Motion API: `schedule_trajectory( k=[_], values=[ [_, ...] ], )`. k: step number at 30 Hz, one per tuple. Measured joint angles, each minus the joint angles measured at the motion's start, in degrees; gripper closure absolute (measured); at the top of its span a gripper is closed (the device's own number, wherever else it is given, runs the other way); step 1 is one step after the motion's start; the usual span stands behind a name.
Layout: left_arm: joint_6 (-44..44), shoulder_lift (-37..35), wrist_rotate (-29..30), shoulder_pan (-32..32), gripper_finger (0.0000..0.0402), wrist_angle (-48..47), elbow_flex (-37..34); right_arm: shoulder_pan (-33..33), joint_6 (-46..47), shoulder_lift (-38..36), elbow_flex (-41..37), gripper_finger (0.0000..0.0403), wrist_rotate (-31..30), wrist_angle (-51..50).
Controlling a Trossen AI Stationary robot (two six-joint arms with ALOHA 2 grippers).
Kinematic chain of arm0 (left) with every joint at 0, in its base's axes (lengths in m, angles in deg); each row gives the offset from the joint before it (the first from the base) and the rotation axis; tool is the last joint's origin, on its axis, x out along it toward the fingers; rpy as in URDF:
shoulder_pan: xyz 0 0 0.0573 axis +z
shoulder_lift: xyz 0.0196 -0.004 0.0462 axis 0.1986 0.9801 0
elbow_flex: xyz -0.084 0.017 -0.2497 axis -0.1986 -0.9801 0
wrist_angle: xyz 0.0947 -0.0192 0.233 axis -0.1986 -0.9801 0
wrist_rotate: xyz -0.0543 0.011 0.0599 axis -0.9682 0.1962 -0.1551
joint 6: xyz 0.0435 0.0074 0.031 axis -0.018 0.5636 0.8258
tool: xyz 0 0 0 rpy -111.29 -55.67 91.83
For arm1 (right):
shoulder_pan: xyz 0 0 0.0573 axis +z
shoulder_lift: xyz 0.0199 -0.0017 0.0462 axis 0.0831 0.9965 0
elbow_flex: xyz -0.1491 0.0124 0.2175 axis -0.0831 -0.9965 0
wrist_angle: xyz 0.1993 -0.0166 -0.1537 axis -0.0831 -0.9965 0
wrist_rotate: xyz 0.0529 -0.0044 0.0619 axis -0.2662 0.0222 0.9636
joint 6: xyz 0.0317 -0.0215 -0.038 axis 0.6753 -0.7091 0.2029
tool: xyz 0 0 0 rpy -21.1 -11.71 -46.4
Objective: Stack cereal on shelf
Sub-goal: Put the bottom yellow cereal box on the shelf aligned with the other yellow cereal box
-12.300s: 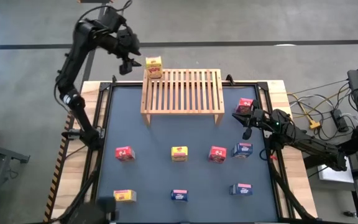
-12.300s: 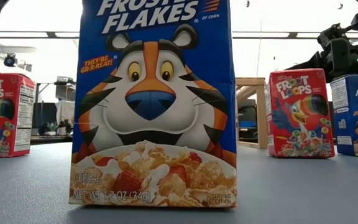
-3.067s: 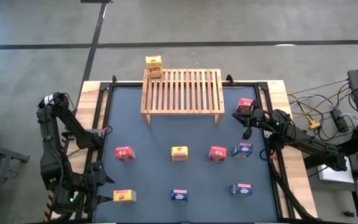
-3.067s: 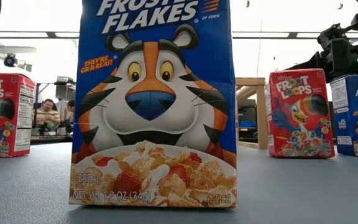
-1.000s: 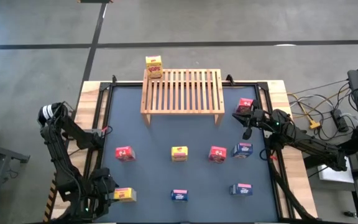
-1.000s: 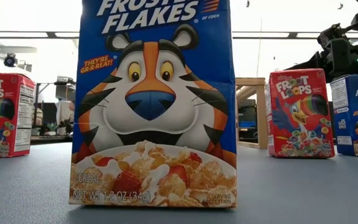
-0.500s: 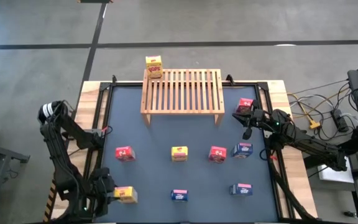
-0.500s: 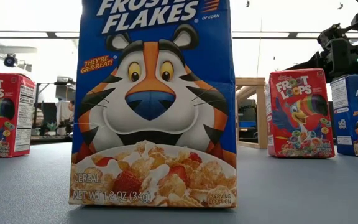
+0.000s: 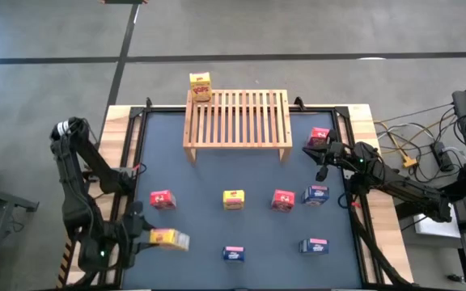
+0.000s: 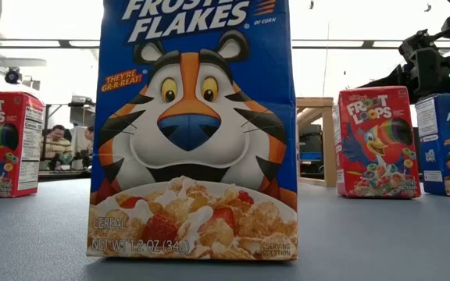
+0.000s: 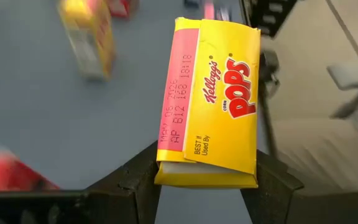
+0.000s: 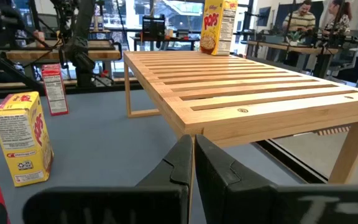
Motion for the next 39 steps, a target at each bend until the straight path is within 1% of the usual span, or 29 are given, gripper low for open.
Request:
schedule_trajectory(
  k=[4,10,14,18,25,30,35,39],
  values=[
    [11.1,-4.9,1.9,4.4,0.0233,-0.1,-0.1,0.0,0.0,0.0,0.0,0.0394,0.0,0.0],
    [27.9,-11.9,1.5,13.7,0.0232,1.4,-0.1,0.0,0.0,0.0,0.0,0.0394,0.0,0.0],
    [38.8,-15.7,-0.9,19.4,0.0232,5.1,-0.2,0.0,0.0,0.0,0.0,0.0394,0.0,0.0],
    [47.1,-18.1,-4.1,25.0,0.0232,8.5,-0.2,0.0,0.0,0.0,0.0,0.0394,0.0,0.0],
    [57.9,-19.9,-12.5,35.8,0.0232,13.0,-0.2,0.0,0.0,0.0,0.0,0.0394,0.0,0.0],
    [64.1,-20.7,-19.8,46.5,0.0232,13.7,-0.2,0.0,0.0,0.0,0.0,0.0394,0.0,0.0],
    [68.2,-21.4,-31.5,59.8,0.0232,14.7,-0.2,0.0,0.0,0.0,0.0,0.0394,0.0,0.0],
    [70.6,-21.8,-39.8,70.1,0.0232,14.9,-0.2,0.0,0.0,0.0,0.0,0.0394,0.0,0.0]
  ],
)
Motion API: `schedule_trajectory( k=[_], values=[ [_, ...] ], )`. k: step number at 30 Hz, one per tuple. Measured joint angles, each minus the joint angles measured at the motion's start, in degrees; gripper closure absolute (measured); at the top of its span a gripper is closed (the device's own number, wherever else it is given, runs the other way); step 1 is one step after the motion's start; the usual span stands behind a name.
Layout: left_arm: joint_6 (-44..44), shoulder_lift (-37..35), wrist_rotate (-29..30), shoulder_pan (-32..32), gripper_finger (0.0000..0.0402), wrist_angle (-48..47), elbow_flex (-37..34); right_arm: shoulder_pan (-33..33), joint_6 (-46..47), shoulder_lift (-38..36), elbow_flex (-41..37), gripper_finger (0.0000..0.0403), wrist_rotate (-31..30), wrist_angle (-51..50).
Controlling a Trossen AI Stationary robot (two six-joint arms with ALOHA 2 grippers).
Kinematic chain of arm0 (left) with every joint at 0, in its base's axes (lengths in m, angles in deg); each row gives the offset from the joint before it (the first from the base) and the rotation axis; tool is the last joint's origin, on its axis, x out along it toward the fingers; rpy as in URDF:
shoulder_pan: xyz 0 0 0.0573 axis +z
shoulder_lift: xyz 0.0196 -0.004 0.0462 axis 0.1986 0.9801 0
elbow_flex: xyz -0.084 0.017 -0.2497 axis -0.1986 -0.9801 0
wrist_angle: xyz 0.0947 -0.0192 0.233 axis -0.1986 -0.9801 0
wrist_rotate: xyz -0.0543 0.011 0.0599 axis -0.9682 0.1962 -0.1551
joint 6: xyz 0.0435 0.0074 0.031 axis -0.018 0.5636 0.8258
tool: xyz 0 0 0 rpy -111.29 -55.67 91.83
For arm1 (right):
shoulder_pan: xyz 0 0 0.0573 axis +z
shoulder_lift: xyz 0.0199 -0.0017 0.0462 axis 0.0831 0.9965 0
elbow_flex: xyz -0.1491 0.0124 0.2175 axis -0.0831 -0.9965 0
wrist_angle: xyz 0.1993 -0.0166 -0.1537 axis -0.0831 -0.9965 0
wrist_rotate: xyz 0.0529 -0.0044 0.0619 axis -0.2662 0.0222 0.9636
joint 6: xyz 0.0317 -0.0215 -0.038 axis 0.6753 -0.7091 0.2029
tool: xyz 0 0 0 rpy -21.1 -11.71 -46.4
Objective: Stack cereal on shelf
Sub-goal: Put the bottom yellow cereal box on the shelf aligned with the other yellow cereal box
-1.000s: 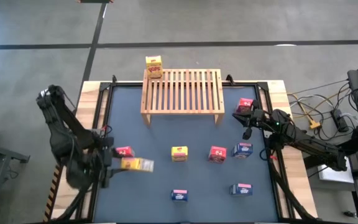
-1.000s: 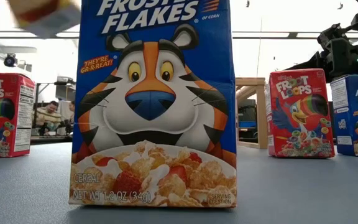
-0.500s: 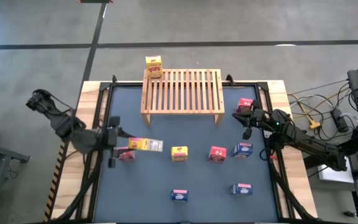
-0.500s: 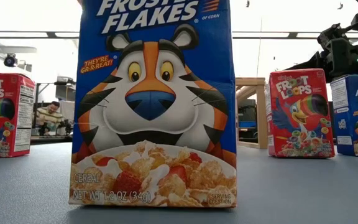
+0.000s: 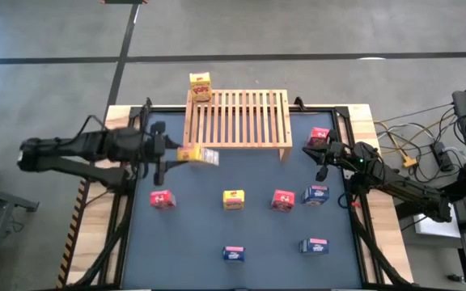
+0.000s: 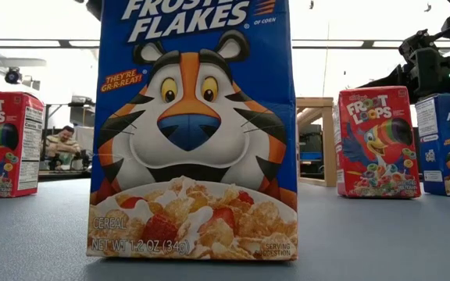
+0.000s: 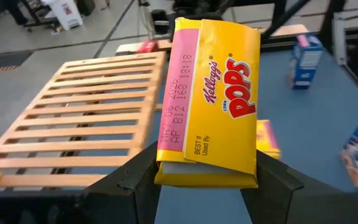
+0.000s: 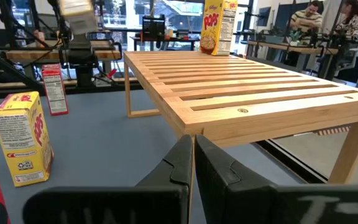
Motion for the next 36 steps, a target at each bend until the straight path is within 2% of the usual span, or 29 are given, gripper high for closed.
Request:
schedule_trajectory(
  k=[6,16,24,31,36],
  values=[
    [3.5,-0.6,-11.3,13.2,0.0232,0.5,0.0,0.0,0.0,0.0,0.0,0.0394,0.0,0.0],
    [9.6,0.7,-23.0,29.6,0.0232,0.3,0.2,0.0,0.0,0.0,0.0,0.0394,0.0,0.0],
    [12.0,3.6,-27.5,35.2,0.0232,0.5,3.3,0.0,0.0,0.0,0.0,0.0394,0.0,0.0],
    [14.2,6.0,-27.6,37.7,0.0232,-1.4,3.5,0.0,0.0,0.0,0.0,0.0394,0.0,0.0],
    [14.8,6.7,-29.0,41.8,0.0232,-2.5,3.5,0.0,0.0,0.0,0.0,0.0394,0.0,0.0]
  ],
)
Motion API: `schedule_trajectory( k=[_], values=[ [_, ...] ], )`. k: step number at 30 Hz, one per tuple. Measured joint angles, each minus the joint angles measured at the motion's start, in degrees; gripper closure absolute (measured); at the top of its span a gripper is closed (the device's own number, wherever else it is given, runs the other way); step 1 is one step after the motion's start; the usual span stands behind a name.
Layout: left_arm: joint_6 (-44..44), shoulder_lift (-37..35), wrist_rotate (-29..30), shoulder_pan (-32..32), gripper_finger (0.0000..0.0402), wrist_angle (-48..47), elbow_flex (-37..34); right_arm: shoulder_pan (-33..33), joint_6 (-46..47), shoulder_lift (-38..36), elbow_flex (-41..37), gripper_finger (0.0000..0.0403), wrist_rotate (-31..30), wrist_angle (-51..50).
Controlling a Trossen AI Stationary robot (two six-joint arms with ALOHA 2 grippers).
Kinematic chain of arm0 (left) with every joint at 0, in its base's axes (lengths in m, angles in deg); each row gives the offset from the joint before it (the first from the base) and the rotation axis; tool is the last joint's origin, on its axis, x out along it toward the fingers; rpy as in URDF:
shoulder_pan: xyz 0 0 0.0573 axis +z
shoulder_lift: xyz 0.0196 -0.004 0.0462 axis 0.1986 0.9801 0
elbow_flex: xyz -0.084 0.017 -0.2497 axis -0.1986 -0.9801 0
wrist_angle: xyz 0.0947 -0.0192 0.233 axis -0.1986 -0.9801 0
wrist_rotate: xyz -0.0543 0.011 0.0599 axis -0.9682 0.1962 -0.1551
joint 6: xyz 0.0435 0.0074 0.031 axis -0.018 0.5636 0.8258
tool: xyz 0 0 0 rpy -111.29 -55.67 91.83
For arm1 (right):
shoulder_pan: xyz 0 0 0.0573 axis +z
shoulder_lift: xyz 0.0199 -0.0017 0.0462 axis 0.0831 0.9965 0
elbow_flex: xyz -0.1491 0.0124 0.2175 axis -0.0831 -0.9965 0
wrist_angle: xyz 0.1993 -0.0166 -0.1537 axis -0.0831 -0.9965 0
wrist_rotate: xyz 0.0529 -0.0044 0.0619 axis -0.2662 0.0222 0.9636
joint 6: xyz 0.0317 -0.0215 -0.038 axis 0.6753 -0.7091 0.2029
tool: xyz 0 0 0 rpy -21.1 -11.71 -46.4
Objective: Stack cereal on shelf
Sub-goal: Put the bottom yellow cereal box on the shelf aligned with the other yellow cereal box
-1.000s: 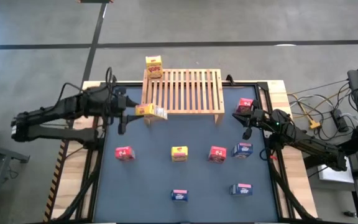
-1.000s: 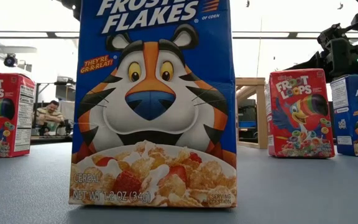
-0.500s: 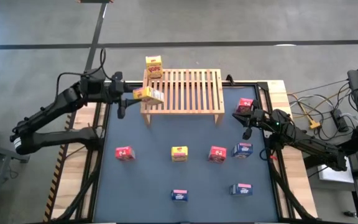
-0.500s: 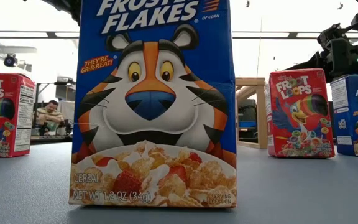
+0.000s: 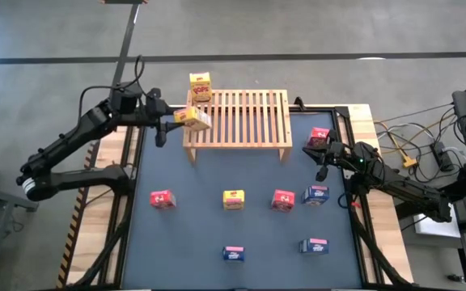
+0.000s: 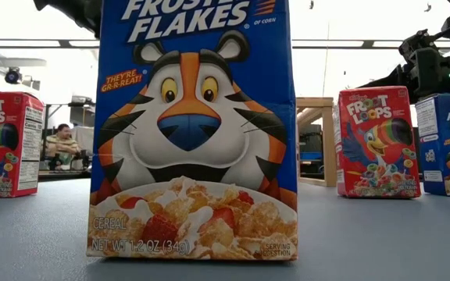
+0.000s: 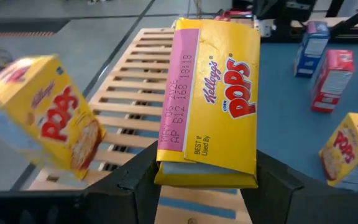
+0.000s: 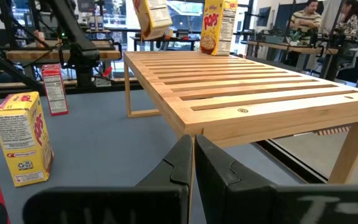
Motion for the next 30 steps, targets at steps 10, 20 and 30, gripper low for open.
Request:
schedule_trajectory(
  k=[10,20,30],
  values=[
    [2.5,4.4,-6.0,8.9,0.0232,-1.1,0.1,0.0,0.0,0.0,0.0,0.0394,0.0,0.0],
    [11.0,16.9,-7.9,9.5,0.0232,-14.8,16.7,0.0,0.0,0.0,0.0,0.0394,0.0,0.0],
    [18.3,30.5,-7.5,9.5,0.0232,-30.0,35.0,0.0,0.0,0.0,0.0,0.0394,0.0,0.0]
  ],
)
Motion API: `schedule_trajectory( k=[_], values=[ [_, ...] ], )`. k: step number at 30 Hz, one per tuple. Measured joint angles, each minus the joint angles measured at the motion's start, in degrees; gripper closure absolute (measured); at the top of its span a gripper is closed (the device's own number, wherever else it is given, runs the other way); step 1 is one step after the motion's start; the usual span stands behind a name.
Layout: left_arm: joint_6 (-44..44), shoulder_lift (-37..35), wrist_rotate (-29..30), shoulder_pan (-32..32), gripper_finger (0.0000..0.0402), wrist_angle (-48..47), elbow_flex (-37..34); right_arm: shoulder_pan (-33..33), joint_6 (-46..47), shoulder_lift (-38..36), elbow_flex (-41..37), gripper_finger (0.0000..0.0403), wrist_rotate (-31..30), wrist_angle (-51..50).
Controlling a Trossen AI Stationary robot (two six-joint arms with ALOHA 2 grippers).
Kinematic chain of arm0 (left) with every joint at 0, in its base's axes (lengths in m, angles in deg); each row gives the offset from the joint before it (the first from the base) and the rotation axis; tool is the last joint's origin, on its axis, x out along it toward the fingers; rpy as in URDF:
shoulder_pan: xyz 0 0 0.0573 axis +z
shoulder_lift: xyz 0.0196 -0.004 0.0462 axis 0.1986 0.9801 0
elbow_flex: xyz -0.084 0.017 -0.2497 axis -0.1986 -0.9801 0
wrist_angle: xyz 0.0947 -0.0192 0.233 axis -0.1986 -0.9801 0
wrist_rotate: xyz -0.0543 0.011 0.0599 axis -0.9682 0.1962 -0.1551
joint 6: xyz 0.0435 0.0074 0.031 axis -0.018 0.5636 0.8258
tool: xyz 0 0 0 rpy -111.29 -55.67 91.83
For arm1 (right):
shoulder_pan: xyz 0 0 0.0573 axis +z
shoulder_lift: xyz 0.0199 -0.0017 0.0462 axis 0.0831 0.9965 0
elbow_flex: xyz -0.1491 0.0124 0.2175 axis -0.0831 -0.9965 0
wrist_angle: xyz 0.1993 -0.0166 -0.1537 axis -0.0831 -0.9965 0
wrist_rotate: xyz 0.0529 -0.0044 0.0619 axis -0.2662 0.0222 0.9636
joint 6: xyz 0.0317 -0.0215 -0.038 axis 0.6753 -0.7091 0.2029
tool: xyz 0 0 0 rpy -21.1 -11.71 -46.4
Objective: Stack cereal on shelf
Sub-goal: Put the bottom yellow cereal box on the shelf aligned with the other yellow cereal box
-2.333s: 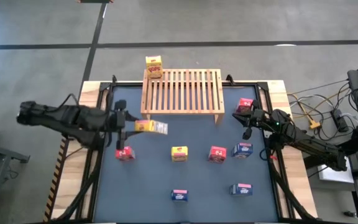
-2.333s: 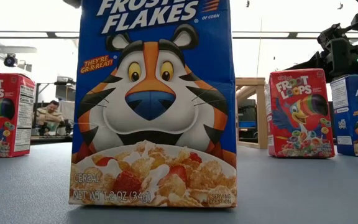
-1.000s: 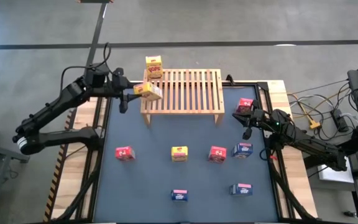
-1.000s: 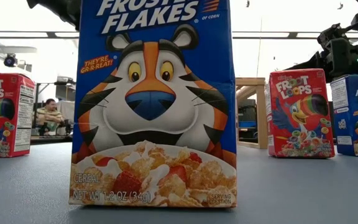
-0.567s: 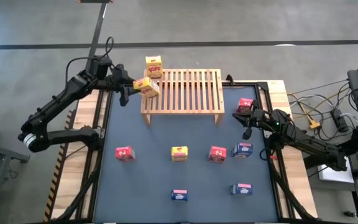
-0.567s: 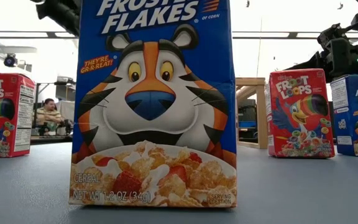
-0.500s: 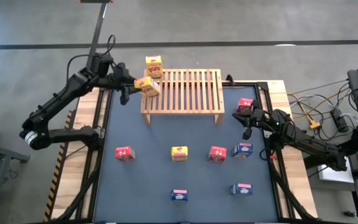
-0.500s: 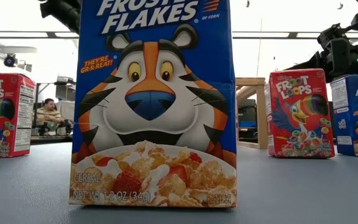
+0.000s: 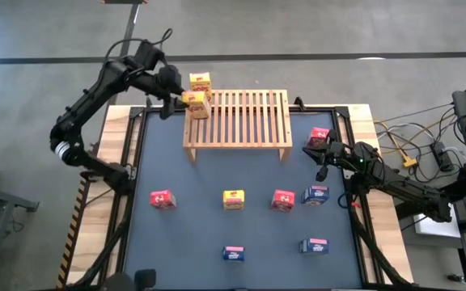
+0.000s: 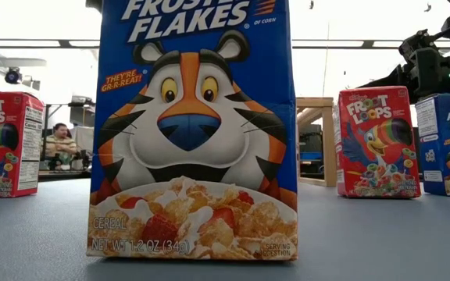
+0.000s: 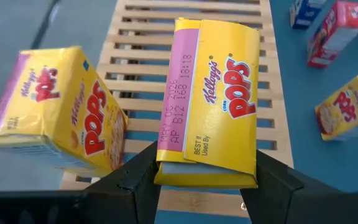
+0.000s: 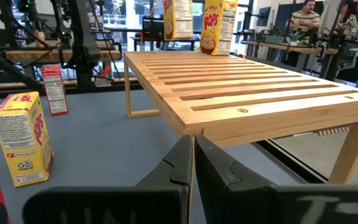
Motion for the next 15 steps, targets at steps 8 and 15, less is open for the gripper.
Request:
schedule_trajectory(
  k=[8,15],
  values=[
    [2.2,2.3,1.1,0.0,0.0232,-1.1,0.2,0.0,0.0,0.0,0.0,0.0394,0.0,0.0],
    [2.3,2.2,1.7,0.0,0.0232,1.8,0.0,0.0,0.0,0.0,0.0,0.0394,0.0,0.0]
  ],
)
